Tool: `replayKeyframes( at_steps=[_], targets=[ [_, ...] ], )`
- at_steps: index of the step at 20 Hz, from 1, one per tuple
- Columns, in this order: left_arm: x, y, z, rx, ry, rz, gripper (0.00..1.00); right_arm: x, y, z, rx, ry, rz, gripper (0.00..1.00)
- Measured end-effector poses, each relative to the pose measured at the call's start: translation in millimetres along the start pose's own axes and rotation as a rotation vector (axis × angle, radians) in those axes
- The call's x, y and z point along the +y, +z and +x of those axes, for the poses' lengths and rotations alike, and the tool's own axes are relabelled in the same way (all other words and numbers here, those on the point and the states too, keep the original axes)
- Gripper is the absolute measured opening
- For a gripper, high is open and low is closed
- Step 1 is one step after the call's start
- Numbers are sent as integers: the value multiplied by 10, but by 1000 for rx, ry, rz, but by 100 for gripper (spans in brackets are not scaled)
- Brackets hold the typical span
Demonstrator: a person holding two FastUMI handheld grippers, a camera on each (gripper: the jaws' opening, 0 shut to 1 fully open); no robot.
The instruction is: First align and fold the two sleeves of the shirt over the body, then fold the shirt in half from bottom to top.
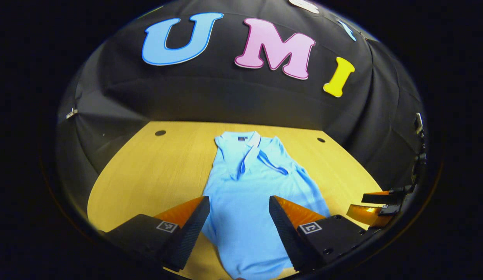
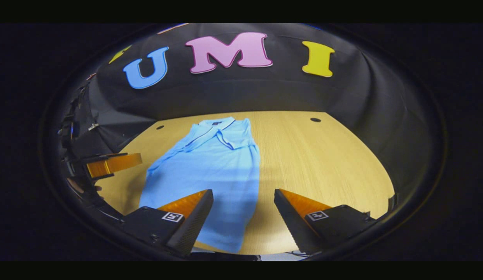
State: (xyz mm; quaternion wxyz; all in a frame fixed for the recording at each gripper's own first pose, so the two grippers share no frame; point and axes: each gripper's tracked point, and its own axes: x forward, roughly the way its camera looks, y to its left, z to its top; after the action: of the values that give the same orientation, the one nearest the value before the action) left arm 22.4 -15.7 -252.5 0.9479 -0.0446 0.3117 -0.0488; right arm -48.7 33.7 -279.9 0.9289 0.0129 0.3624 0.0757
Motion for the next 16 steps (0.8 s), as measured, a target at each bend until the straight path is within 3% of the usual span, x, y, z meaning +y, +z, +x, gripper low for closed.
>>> replayKeyframes(
  at_steps=[9, 15, 16],
  targets=[
    [-111, -1168, -298, 156, 16, -5, 98, 103, -878, -21, 134, -12, 38, 99],
    [-63, -1626, -273, 229, 70, 56, 99, 118, -1099, 19, 166, -25, 23, 99],
    [-79, -1663, -261, 240, 75, 75, 98, 125, -1109, 5, 152, -31, 6, 92]
  ],
)
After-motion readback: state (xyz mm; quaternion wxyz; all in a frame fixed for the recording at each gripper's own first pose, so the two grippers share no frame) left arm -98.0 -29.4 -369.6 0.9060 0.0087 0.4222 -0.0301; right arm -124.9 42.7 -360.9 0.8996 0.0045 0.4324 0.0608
